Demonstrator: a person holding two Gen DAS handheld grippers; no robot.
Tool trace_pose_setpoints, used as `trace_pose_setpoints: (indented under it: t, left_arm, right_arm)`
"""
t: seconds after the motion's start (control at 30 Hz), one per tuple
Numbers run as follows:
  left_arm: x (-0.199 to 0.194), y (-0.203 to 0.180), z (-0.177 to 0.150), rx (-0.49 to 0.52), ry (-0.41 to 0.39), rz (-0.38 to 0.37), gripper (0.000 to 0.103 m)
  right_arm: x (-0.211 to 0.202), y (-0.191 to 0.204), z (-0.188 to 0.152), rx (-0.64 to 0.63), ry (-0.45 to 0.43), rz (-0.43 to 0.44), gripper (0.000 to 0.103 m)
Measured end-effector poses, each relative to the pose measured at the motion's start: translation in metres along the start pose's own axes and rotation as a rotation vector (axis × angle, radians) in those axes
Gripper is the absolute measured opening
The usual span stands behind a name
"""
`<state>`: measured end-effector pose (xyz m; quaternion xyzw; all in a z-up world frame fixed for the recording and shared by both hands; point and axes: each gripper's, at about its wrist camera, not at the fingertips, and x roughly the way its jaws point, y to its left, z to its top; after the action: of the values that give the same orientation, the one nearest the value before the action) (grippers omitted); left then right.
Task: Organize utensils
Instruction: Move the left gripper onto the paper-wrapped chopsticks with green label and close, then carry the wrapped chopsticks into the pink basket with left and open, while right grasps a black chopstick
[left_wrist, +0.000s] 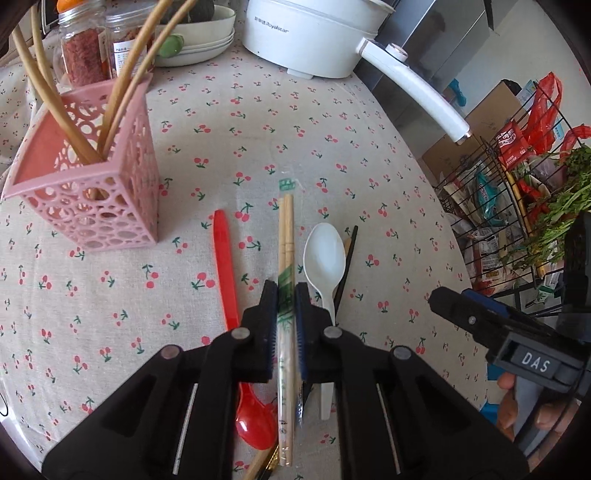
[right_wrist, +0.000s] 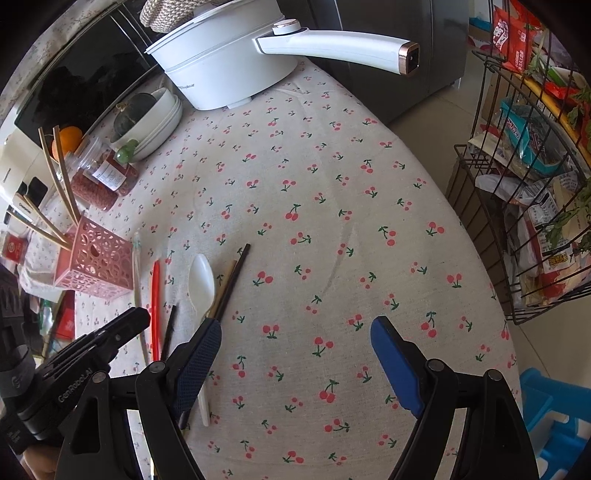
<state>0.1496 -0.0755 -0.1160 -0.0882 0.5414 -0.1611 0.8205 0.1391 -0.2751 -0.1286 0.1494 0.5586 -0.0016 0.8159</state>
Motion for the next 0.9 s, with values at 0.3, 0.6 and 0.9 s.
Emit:
trace_pose_setpoints:
  t: [0.3, 0.6, 0.9]
  left_arm:
    - [-0.068, 0.016, -0.016, 0.093, -0.136, 0.013, 0.009]
    - [-0.093, 0.050, -0.023, 0.062, -0.177, 0.016, 0.006]
    - [-0.105, 0.069, -0.029, 0.056, -0.180, 0.012, 0.006]
  right_arm:
    - [0.011, 0.045, -0.007, -0.035, 0.026, 0.046, 0.084]
    - [0.031, 0.100, -0.016, -0.105, 0.080, 0.134, 0.051]
    - [0.075, 0.121, -0.019, -0.100, 0.159, 0.083, 0.019]
